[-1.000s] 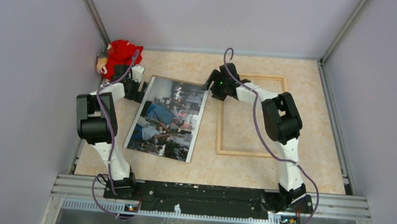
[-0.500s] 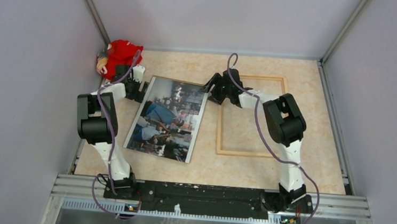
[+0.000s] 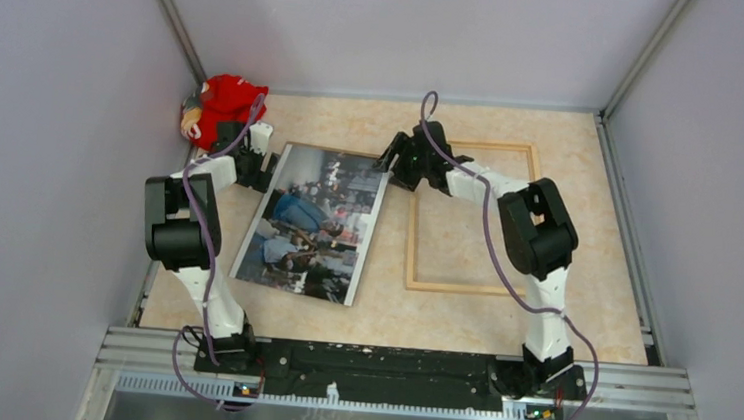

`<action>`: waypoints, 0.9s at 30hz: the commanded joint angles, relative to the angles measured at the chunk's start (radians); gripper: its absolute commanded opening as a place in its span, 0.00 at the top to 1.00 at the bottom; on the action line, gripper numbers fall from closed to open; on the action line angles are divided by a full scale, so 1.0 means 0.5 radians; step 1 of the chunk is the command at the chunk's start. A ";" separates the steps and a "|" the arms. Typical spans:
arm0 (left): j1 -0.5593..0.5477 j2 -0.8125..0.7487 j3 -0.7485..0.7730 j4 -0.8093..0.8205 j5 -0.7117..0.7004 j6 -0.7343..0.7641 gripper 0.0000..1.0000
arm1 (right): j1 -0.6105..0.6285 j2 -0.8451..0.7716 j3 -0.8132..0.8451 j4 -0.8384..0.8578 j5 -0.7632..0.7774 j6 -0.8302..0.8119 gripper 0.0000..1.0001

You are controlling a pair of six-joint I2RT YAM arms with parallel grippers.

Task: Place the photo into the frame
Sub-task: Pick up the photo frame item at the center of the board.

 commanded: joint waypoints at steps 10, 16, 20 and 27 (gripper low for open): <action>-0.037 0.103 -0.106 -0.176 -0.020 0.020 0.08 | 0.228 0.183 0.670 -0.747 0.337 -0.549 0.36; -0.037 0.106 -0.108 -0.181 -0.016 0.022 0.08 | 0.235 0.139 0.624 -0.699 0.348 -0.562 0.36; -0.038 0.117 -0.095 -0.189 -0.015 0.012 0.09 | 0.259 0.114 0.655 -0.754 0.435 -0.634 0.36; -0.035 0.121 -0.094 -0.195 -0.010 0.003 0.09 | 0.310 0.121 0.676 -0.809 0.544 -0.712 0.36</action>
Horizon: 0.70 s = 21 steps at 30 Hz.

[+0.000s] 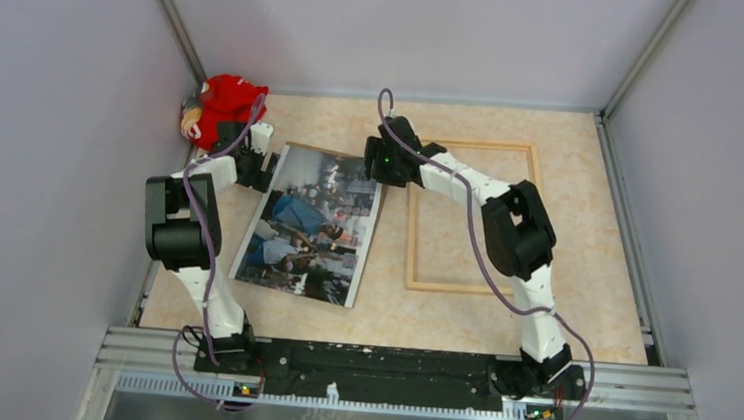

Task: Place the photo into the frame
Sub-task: Pick up the photo frame item at the center of the board.

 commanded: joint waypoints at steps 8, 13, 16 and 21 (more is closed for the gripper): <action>-0.028 0.127 -0.092 -0.209 -0.005 0.002 0.09 | 0.153 0.008 0.250 -0.204 0.357 -0.260 0.35; -0.030 0.133 -0.092 -0.208 -0.004 -0.003 0.09 | 0.202 0.061 0.350 -0.294 0.435 -0.325 0.35; -0.029 0.135 -0.095 -0.209 -0.003 -0.002 0.10 | 0.202 0.073 0.348 -0.299 0.429 -0.307 0.35; -0.030 0.126 -0.093 -0.211 -0.005 0.001 0.10 | 0.157 0.077 0.324 -0.298 0.383 -0.259 0.47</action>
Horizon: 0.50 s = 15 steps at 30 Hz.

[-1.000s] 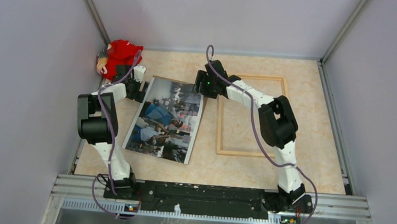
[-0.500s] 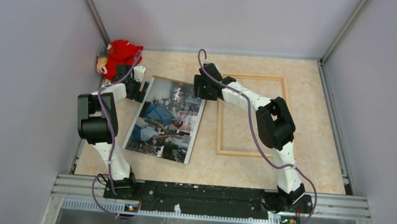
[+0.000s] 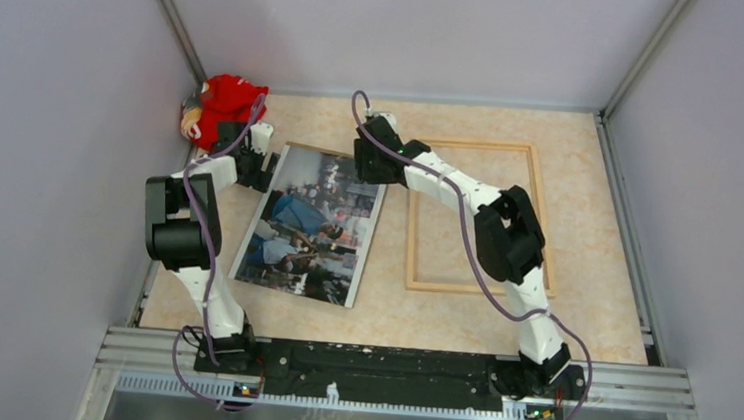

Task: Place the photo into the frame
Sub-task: Pick up the photo frame item at the center of the board.

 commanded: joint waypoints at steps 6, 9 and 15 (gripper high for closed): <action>-0.029 0.133 -0.090 -0.211 -0.008 0.006 0.10 | -0.104 -0.128 -0.288 0.416 -0.475 0.170 0.49; -0.028 0.131 -0.095 -0.211 -0.006 0.006 0.10 | -0.195 -0.230 -0.558 0.810 -0.788 0.345 0.49; -0.030 0.131 -0.095 -0.212 -0.008 0.004 0.10 | -0.323 -0.283 -0.881 1.278 -1.150 0.646 0.55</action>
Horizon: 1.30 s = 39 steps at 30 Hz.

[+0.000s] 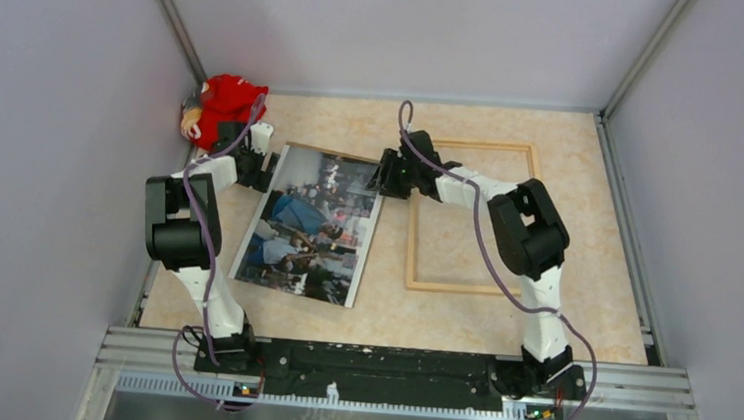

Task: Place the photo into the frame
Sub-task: Pick up the photo frame item at the center of the board.

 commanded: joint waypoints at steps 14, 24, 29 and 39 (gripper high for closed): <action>-0.030 0.124 -0.089 -0.239 -0.009 -0.002 0.10 | -0.076 -0.175 -0.431 1.310 -0.741 0.703 0.58; -0.018 0.031 -0.030 -0.334 -0.037 0.025 0.04 | -0.124 -0.236 -0.320 0.860 -0.683 0.534 1.00; -0.032 -0.076 0.136 -0.516 0.002 0.061 0.02 | -0.379 -0.417 -0.095 0.370 -0.950 0.305 1.00; -0.580 -0.084 0.551 -0.760 0.068 0.052 0.02 | -1.103 -1.106 -0.064 -0.737 -0.974 -0.279 1.00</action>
